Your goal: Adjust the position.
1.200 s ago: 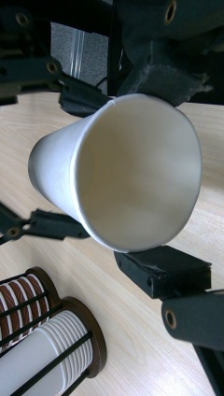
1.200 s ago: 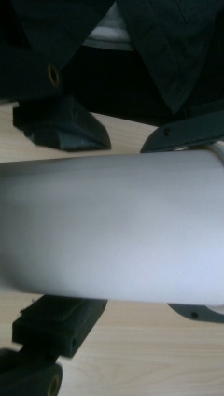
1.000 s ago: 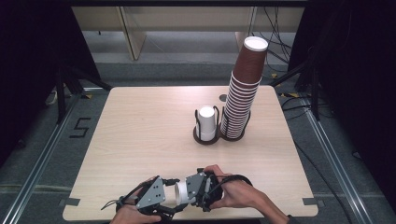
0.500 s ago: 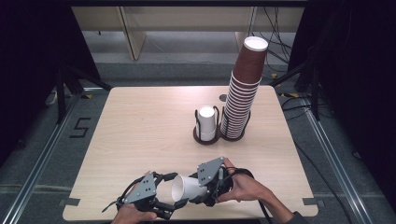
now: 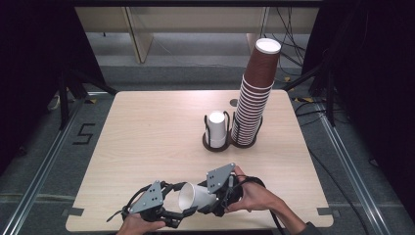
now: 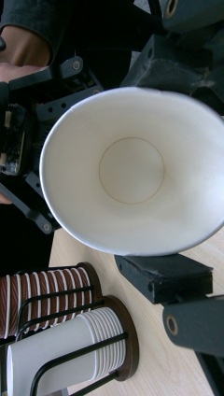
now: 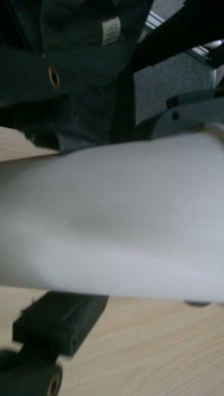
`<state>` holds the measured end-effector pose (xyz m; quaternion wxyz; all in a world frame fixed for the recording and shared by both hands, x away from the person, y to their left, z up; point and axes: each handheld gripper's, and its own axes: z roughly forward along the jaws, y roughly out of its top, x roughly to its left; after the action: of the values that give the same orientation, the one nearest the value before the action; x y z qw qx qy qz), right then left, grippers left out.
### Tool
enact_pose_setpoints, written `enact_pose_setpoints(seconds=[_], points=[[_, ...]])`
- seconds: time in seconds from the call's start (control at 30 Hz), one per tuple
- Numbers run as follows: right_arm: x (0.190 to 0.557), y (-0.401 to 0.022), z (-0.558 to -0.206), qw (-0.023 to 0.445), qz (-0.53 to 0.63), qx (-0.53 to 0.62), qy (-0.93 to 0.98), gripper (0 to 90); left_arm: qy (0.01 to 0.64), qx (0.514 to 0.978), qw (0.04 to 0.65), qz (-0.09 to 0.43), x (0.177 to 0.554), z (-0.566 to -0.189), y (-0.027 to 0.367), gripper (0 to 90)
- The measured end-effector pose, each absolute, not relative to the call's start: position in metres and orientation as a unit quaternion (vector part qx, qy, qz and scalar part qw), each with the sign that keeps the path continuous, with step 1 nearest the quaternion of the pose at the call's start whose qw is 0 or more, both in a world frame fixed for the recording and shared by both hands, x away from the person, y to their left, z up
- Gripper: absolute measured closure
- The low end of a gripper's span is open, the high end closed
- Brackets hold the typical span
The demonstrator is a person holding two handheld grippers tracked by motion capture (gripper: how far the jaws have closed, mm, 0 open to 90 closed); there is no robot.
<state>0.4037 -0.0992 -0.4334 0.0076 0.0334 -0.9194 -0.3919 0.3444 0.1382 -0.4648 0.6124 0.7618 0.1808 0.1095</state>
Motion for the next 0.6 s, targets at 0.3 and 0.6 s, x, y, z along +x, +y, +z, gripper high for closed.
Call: enact_pose_setpoints(seconds=[0.3, 0.6], points=[[0.409, -0.116, -0.431, -0.022, -0.382, -0.003, -0.924, 18.1, 0.201, 0.771, 0.591, 0.126, 0.347, -0.463, 0.141, 25.5], [0.413, -0.142, -0.437, -0.051, -0.372, -0.058, -0.925, 18.9, 0.238, 0.789, 0.544, 0.157, 0.351, -0.464, 0.146, 25.4]])
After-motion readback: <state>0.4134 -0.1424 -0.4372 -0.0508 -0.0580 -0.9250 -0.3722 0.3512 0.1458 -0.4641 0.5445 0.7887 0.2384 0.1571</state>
